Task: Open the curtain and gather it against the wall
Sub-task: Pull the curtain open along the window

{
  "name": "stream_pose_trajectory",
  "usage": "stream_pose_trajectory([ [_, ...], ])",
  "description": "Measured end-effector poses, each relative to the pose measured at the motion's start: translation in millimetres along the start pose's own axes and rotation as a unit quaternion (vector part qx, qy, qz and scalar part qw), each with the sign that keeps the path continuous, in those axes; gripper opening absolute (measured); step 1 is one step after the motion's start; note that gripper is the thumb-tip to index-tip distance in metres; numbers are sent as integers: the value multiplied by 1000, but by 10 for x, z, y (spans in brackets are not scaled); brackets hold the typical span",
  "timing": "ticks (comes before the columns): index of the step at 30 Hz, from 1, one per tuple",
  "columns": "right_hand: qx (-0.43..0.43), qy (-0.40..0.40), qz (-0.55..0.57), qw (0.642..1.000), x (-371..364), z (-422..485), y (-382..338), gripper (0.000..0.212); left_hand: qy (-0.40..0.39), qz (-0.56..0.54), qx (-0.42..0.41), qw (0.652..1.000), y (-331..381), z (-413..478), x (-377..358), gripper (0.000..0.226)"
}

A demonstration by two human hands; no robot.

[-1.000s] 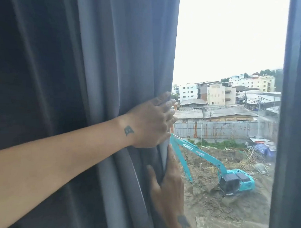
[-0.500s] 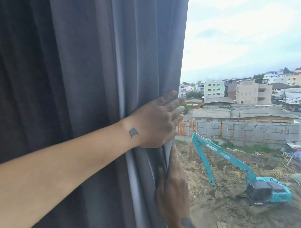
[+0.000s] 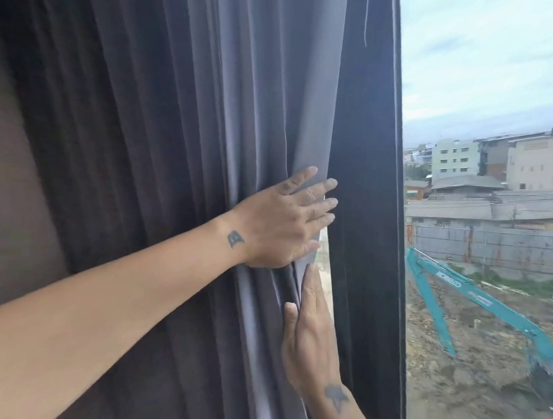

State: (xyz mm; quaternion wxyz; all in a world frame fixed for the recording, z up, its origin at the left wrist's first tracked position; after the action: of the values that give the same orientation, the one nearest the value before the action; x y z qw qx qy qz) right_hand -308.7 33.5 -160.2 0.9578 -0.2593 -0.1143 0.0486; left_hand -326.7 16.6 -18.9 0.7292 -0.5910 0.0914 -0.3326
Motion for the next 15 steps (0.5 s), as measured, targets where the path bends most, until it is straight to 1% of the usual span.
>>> stream_pose_trajectory([
  [5, -13, -6, 41, 999, -383, 21, -115, 64, -64, 13, -10, 998, -74, -352, -151, 61],
  [8, -11, -10, 59, 998, -570, 25, -190, 59, -70, 22, -19, 997, -125, -541, -233, 61],
  [11, -3, -11, 83, 996, -728, 41, -242, 59, -86, 44, -4, 995, -210, -694, -298, 61],
  [13, -14, -26, 97, 995, -860, 54, -260, 56, -128, 49, 4, 991, -237, -801, -406, 60],
  [15, -24, -45, 111, 992, -1007, 60, -274, 52, -145, 48, 19, 988, -280, -936, -483, 60],
])
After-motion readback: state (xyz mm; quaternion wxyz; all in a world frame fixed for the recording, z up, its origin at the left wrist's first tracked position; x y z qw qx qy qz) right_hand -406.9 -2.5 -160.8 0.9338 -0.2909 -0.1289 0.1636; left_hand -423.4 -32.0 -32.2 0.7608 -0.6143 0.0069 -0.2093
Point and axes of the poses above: each hand's wrist, its own z-axis towards the middle knuckle, its own x-axis out of the back of the hand, y = z × x, the point moved 6 cm from there along z, towards the middle knuckle, and after that the axes turned 2 degrees about x, right-handed, at the moved point
